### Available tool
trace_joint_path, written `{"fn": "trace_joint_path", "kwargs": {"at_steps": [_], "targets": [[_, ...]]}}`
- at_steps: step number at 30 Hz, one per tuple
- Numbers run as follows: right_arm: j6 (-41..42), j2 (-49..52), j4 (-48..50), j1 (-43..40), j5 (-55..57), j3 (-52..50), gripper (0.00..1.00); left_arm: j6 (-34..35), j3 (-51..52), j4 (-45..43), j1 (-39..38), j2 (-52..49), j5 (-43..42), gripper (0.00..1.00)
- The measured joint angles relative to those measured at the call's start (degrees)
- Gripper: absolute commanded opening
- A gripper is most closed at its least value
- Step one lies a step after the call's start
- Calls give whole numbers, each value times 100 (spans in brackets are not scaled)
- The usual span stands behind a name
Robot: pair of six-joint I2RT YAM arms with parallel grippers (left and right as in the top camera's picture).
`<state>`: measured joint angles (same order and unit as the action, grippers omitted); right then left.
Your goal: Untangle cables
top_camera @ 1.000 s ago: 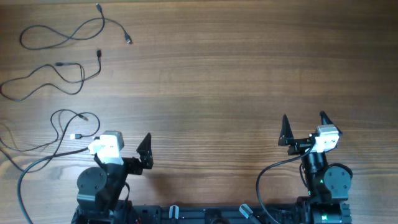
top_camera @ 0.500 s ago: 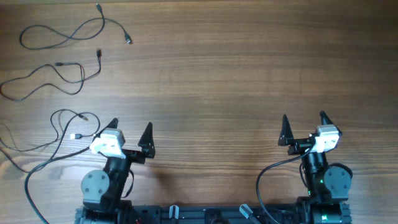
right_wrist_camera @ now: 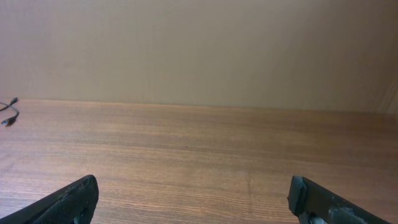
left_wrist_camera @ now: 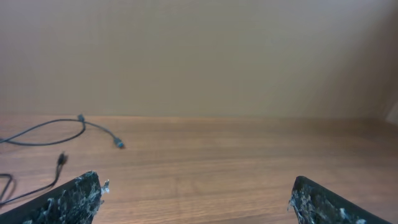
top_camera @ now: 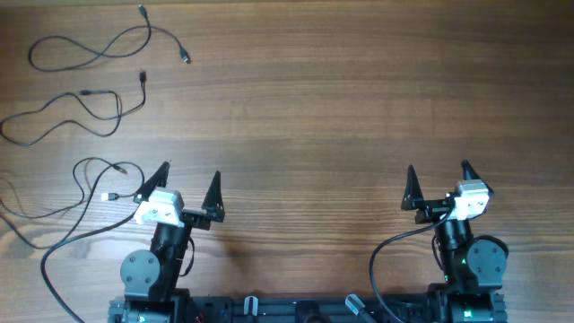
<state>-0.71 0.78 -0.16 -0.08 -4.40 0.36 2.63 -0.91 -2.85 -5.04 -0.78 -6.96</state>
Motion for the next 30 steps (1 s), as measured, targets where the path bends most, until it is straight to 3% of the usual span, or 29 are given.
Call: {"fn": "trace_joint_path", "kwargs": {"at_steps": [7,30], "targets": [[0,0,-2,0,0,0,100,-92,11,669,382,-2,11,100],[0,0,0,0,0,0,100,-372,15,695,426,0,1167,100]]}}
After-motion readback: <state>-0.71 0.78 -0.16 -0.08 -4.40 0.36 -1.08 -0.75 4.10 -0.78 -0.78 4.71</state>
